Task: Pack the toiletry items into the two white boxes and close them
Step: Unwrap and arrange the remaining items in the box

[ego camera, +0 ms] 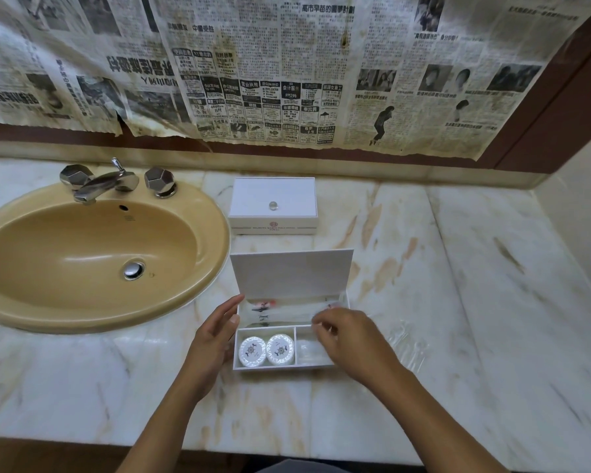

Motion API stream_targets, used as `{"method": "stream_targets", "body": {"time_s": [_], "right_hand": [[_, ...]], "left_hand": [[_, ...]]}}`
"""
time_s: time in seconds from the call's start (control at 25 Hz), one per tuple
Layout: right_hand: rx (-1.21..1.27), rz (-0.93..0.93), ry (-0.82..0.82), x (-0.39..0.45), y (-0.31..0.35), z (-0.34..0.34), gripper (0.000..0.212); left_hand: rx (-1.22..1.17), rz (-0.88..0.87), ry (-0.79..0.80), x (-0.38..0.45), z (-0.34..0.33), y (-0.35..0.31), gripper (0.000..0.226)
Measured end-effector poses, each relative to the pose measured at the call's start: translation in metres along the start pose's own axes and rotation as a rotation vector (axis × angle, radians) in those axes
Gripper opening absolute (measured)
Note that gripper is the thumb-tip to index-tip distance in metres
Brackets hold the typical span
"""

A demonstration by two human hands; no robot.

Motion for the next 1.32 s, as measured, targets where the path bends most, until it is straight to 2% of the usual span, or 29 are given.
{"method": "stream_targets", "body": {"time_s": [0.12,0.2,0.4,0.48,0.72,0.92,1.2,1.32], "right_hand": [[0.024,-0.053,-0.233,0.006,-0.024,0.03,0.013],[-0.042,-0.145,-0.268,0.009,-0.049,0.039,0.02],[-0.287,-0.274,0.033,0.013,-0.088,0.022,0.044],[-0.323,-0.27,0.064,0.013,-0.092,0.017,0.041],[-0.322,-0.234,-0.009,0.013,-0.095,0.015,0.02],[-0.258,-0.248,-0.081,0.014,-0.096,0.02,0.015],[-0.094,-0.07,-0.386,0.008,-0.039,0.058,0.005],[-0.072,-0.041,-0.325,0.007,-0.011,0.058,0.004]], "left_hand": [[0.002,-0.005,0.007,0.0,0.0,0.0,0.033],[-0.002,0.0,0.001,0.0,0.0,0.001,0.034],[-0.011,-0.002,0.003,0.0,0.0,0.0,0.034],[-0.012,-0.001,-0.001,0.0,0.0,0.0,0.035],[-0.028,0.001,0.004,0.0,0.0,0.001,0.034],[-0.016,0.001,-0.004,0.0,0.0,0.001,0.033],[-0.019,0.005,0.004,0.002,0.0,0.002,0.033],[-0.009,0.003,0.002,0.003,0.001,0.005,0.032]]}}
Point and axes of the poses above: each hand's wrist, its own x-axis towards the middle knuckle, its own z-axis out of the back of the hand, y = z × x, the point moved 5 cm from there along x, towards the middle knuckle, and after that the axes turned 13 degrees about x, right-handed, at the moved point
